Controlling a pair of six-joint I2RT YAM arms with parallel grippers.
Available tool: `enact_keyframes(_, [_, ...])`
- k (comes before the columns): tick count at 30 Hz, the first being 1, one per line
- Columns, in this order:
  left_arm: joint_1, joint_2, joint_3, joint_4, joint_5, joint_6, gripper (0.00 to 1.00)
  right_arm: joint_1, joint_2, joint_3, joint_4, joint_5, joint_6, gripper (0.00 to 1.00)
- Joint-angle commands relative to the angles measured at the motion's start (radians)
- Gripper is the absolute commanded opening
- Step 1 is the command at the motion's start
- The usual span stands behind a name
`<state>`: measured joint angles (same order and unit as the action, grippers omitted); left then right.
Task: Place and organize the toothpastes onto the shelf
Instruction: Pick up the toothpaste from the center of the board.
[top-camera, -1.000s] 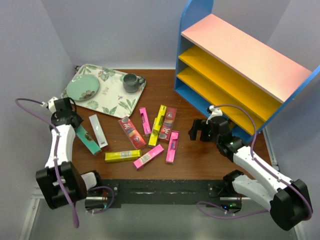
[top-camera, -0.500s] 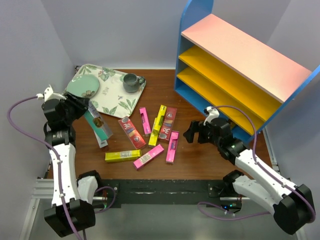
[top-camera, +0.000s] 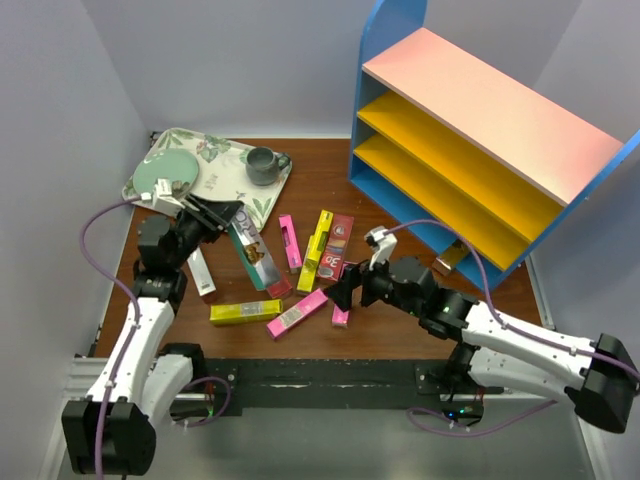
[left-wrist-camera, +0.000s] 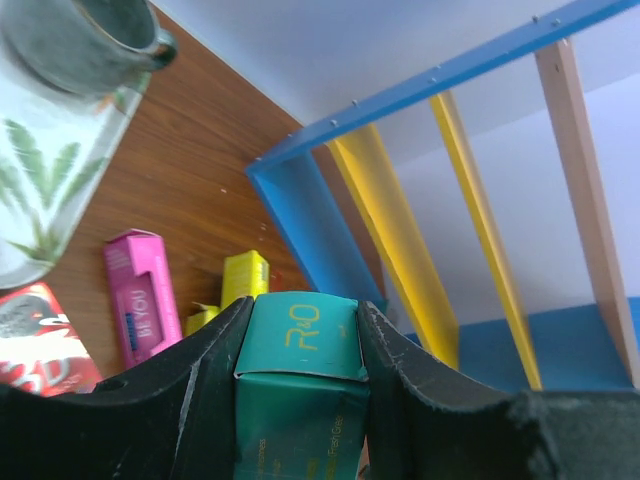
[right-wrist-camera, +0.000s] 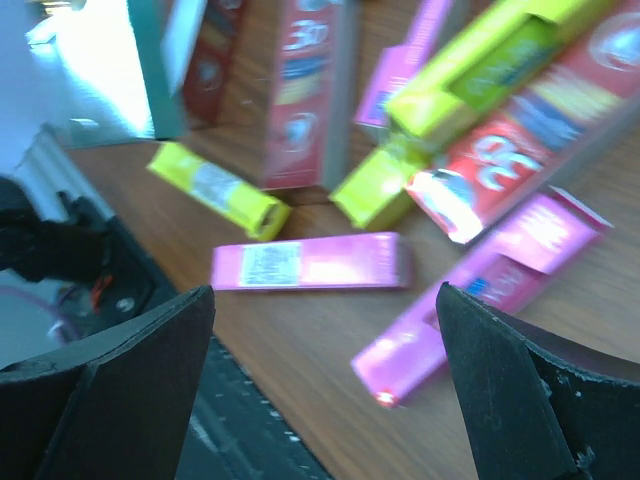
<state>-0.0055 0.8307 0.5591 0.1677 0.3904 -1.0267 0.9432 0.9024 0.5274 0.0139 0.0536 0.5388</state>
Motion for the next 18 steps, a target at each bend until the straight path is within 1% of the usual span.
enact_keyframes(1, [-0.100,0.031,-0.018,0.216,-0.065,-0.125,0.15,0.124,0.044,0.082,0.158,0.173,-0.002,0.97])
enact_keyframes(2, [-0.117,0.036,-0.025,0.225,-0.079,-0.130,0.15,0.172,0.058,0.086,0.169,0.199,-0.010,0.97])
enact_keyframes(3, [-0.132,0.042,-0.028,0.243,-0.105,-0.137,0.15,0.196,0.070,0.103,0.178,0.256,-0.017,0.97])
enact_keyframes(5, [-0.175,0.057,-0.036,0.262,-0.125,-0.162,0.15,0.254,0.119,0.143,0.187,0.302,-0.045,0.97])
enact_keyframes(8, [-0.223,0.080,-0.034,0.291,-0.148,-0.184,0.15,0.321,0.179,0.190,0.179,0.428,-0.080,0.97])
enact_keyframes(10, [-0.249,0.094,-0.031,0.300,-0.165,-0.191,0.15,0.344,0.202,0.212,0.182,0.478,-0.100,0.97])
enact_keyframes(13, [-0.272,0.102,-0.031,0.312,-0.180,-0.207,0.15,0.374,0.245,0.249,0.192,0.502,-0.126,0.95])
enact_keyframes(18, [-0.297,0.107,-0.036,0.320,-0.197,-0.219,0.15,0.410,0.322,0.309,0.173,0.595,-0.143,0.92])
